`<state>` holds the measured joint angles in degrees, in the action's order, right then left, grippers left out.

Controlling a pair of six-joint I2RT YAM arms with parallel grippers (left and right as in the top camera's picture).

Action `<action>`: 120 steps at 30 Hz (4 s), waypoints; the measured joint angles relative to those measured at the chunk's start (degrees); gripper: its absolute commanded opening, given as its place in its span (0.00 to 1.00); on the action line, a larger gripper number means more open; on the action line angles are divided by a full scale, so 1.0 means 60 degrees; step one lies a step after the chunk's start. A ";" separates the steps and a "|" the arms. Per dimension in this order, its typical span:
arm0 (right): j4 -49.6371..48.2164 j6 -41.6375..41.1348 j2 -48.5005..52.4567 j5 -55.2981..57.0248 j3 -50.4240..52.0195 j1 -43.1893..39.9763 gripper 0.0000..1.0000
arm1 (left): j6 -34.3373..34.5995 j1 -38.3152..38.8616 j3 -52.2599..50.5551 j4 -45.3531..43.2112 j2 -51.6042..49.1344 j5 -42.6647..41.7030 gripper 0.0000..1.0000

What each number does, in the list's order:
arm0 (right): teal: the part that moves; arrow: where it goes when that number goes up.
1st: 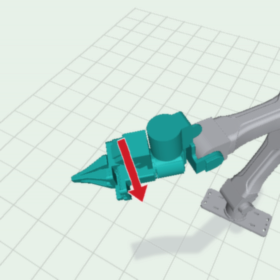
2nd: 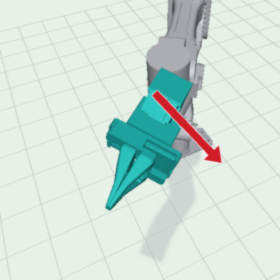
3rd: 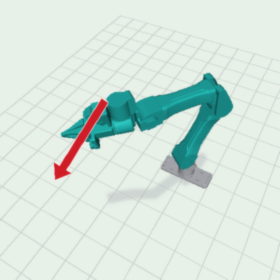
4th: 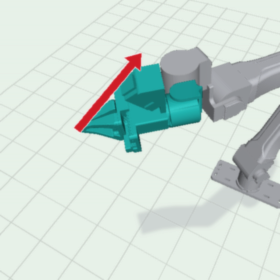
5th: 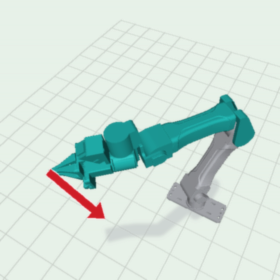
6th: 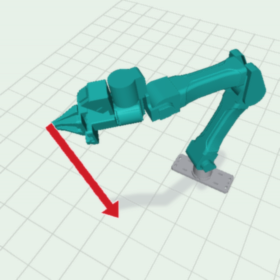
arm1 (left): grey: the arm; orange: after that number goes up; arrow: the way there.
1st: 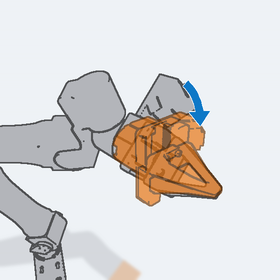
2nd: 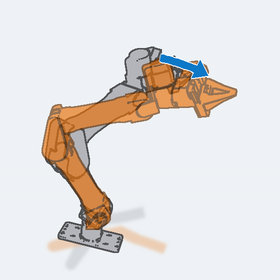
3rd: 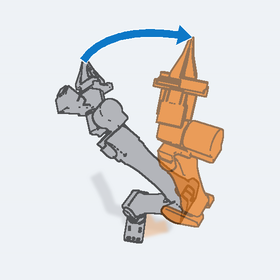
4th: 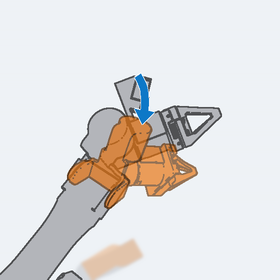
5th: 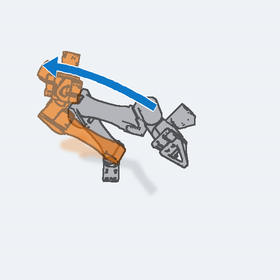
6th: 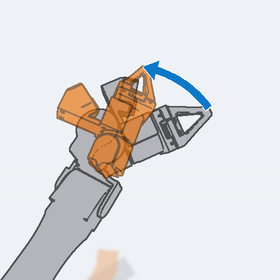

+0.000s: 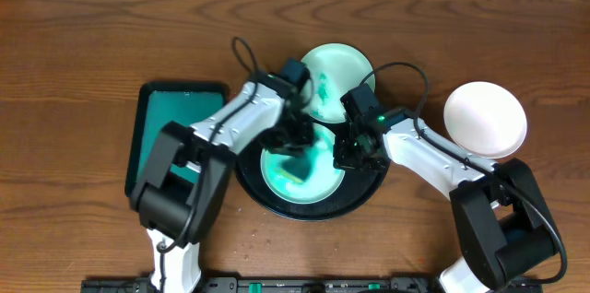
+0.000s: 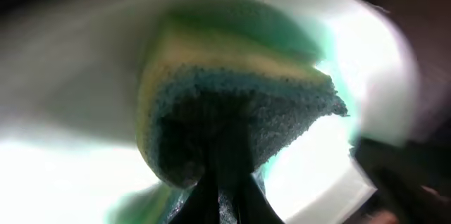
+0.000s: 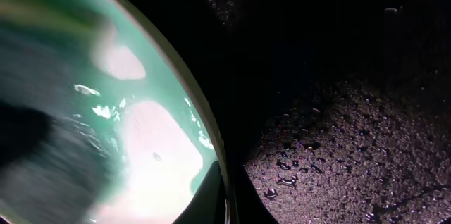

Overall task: Clean dirty plates on tray and stack at the side
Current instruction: 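Scrub the lower green plate with the sponge in left gripper, then return left gripper to the water tray and release the sponge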

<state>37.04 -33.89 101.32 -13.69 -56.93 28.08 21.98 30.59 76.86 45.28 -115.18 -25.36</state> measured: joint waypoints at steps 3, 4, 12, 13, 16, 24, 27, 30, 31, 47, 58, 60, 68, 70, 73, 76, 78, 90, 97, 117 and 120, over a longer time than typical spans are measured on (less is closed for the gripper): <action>0.0004 0.0000 0.0000 0.0004 0.0000 0.0000 0.02 | -0.0149 0.0565 0.0000 -0.0368 -0.0095 -0.0641 0.07; 0.0004 0.0000 0.0000 0.0004 0.0000 0.0000 0.01 | -0.0175 0.0736 0.0000 -0.0437 -0.0127 -0.0849 0.08; 0.0124 0.0004 0.0000 0.0025 0.0018 -0.0051 0.02 | -0.0321 0.0801 -0.0033 -0.0171 -0.0200 -0.1603 0.07; 0.0146 0.0004 0.0000 -0.0018 0.0018 -0.0051 0.02 | -0.0288 0.0794 -0.0029 -0.0091 -0.0200 -0.1523 0.07; 0.0102 0.0004 0.0004 -0.0324 0.0055 0.0004 0.02 | 0.0117 0.0772 0.0106 0.0648 -0.0197 -0.0732 0.07; -0.0069 0.0007 0.0007 -0.1067 0.0051 0.0211 0.02 | 0.1279 0.0313 0.0222 0.2011 -0.0066 0.1738 0.07; -0.0055 0.0004 0.0007 -0.1151 0.0051 0.0219 0.01 | 0.1668 -0.0029 0.0222 0.2277 -0.0044 0.2568 0.07; -0.0040 0.0004 0.0007 -0.1195 0.0051 0.0219 0.02 | 0.2146 -0.0335 0.0222 0.2422 -0.0036 0.3512 0.07; -0.0047 0.0004 0.0007 -0.1257 0.0047 0.0219 0.01 | 0.2248 -0.0339 0.0222 0.2412 -0.0033 0.3665 0.07; 0.0080 0.0004 -0.0004 -0.1180 -0.0076 0.0208 0.02 | -0.0182 -0.1089 0.0051 0.1647 0.0004 0.1341 0.07; 0.0087 0.0004 -0.0007 -0.0750 -0.0069 0.0098 0.02 | -0.1504 -0.0980 -0.0084 0.0874 -0.0364 -0.2667 0.07; 0.0004 0.0007 -0.0007 -0.0721 -0.0051 0.0098 0.01 | -0.1581 -0.0918 -0.0091 0.0874 -0.0415 -0.3180 0.07; -0.0131 0.0004 -0.0007 -0.0667 -0.0004 0.0098 0.01 | -0.1592 -0.0860 -0.0095 0.0954 -0.0433 -0.3825 0.07; -0.0142 0.0007 -0.0007 -0.0663 0.0000 0.0098 0.01 | -0.1392 -0.0903 -0.0091 0.1319 -0.0430 -0.3107 0.07; -0.0157 0.0007 -0.0007 -0.0645 0.0000 0.0098 0.02 | -0.1177 -0.0976 0.0091 0.1883 -0.0357 -0.2244 0.07; -0.0164 0.0004 -0.0007 -0.0641 0.0000 0.0098 0.02 | -0.0903 -0.1078 0.0302 0.2208 -0.0066 -0.1067 0.07; -0.0171 0.0004 -0.0007 -0.0637 0.0004 0.0098 0.02 | -0.0801 -0.1195 0.0324 0.2215 0.0266 -0.0419 0.07; -0.0197 0.0007 -0.0007 -0.0572 0.0011 0.0098 0.02 | 0.0171 -0.1497 0.0521 0.2885 0.3574 0.3126 0.07; -0.0208 0.0007 -0.0007 -0.0568 0.0011 0.0098 0.01 | 0.0554 -0.3136 0.0528 0.2907 0.3158 0.4991 0.07; -0.0273 0.0036 -0.0007 -0.0535 0.0018 0.0098 0.11 | -0.0517 -0.5883 0.0528 0.2382 0.0630 0.3599 0.65; -0.0459 0.0058 -0.0004 -0.0423 0.0018 0.0098 0.29 | -0.0623 -0.5883 0.0528 0.2390 0.0699 0.3410 0.70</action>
<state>34.28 -33.54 101.30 -16.23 -56.82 28.67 18.24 -4.71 80.03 59.61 -110.98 -4.91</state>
